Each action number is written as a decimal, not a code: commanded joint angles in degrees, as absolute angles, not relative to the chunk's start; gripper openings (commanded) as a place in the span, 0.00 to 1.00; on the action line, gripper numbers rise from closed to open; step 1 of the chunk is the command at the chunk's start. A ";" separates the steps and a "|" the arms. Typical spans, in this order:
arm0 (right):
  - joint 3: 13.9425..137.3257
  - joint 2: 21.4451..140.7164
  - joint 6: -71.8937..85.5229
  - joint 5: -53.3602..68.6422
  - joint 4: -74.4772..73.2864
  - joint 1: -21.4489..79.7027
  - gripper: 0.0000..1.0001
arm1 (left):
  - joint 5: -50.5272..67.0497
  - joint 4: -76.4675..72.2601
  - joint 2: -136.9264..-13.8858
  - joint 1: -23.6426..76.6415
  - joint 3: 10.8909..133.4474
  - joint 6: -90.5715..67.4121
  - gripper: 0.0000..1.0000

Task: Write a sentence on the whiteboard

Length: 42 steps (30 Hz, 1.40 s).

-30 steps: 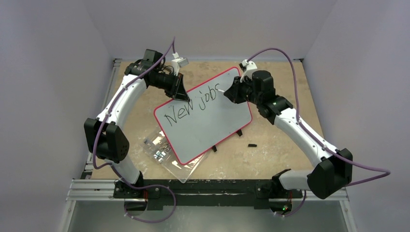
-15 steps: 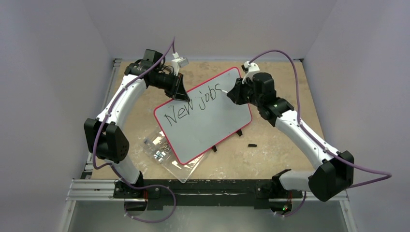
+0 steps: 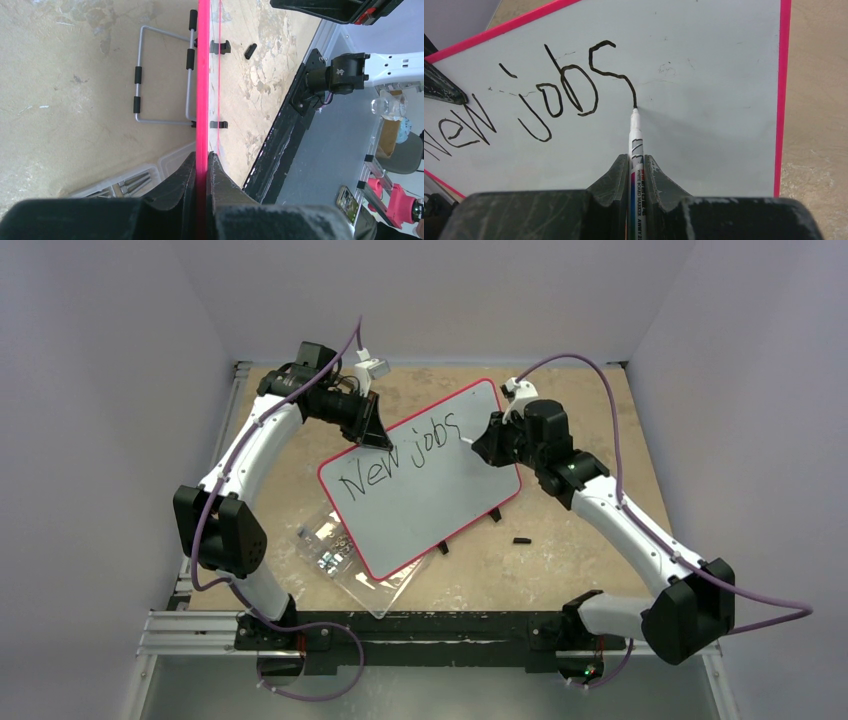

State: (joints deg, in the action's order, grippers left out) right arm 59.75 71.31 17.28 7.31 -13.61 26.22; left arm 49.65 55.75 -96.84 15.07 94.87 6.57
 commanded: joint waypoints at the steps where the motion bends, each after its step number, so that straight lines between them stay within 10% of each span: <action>1: 59.16 70.27 16.48 9.94 -12.88 26.08 0.00 | 49.82 53.22 -93.22 15.21 95.72 8.09 0.00; 42: 60.60 59.28 22.24 17.88 -13.49 26.13 0.00 | 40.60 44.03 -89.05 15.21 88.68 0.52 0.00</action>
State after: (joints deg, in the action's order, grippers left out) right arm 61.98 59.90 20.67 14.09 -15.46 26.20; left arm 47.70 51.16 -94.06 15.29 90.59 1.76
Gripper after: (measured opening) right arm 0.094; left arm 0.048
